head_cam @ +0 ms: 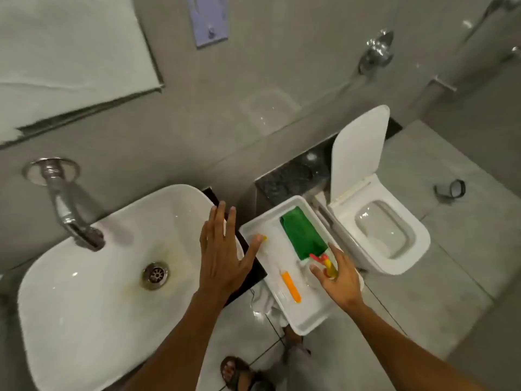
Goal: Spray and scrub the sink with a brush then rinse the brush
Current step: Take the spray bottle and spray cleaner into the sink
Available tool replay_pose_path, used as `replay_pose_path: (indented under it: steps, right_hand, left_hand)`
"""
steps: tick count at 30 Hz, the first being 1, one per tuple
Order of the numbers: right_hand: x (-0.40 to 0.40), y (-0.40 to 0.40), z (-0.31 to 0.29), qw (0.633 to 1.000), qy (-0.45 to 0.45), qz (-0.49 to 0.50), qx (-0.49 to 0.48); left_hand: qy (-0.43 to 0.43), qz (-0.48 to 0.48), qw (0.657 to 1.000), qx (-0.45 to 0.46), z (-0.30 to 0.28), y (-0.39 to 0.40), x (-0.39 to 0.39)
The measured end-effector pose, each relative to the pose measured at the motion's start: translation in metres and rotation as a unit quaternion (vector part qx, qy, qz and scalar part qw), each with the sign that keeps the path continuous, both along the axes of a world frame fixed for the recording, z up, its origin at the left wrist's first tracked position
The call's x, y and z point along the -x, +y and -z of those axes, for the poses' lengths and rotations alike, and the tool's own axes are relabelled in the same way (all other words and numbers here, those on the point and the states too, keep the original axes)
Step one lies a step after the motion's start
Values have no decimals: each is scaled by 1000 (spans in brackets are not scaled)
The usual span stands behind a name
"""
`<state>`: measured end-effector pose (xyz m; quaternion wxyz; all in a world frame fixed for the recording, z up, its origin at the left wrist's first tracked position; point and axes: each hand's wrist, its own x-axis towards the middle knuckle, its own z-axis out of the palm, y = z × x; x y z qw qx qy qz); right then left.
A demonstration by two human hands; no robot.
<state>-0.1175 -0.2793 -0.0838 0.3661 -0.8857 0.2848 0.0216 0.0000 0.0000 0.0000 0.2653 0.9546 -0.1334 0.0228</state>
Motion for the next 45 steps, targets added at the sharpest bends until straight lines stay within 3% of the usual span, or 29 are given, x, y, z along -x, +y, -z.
replay_pose_path:
  steps: [5, 12, 15, 27, 32, 35, 42, 45]
  right_hand:
    - [12, 3, 38, 975, 24, 121, -185]
    - [9, 14, 77, 905, -92, 323, -262]
    - [1, 15, 89, 886, -119, 354, -275]
    - [-44, 25, 81, 950, -157, 233, -135]
    - [-42, 48, 26, 953, -198, 96, -207]
    - [-32, 73, -22, 934, -190, 38, -300]
    - [-14, 153, -114, 913, -33, -107, -392]
    - [-2, 195, -132, 917, 22, -157, -365]
  left_hand:
    - [63, 16, 997, -36, 35, -11, 12]
    - [24, 33, 995, -91, 53, -12, 11]
    - [26, 25, 994, -104, 51, -16, 11]
    - [14, 21, 994, -106, 49, -15, 9]
    - [17, 11, 1000, -24, 37, -8, 12]
    - [19, -21, 999, 24, 23, 12, 22]
    - [47, -155, 985, 54, 3, 153, 74]
    - [46, -256, 963, 66, 0, 217, 99]
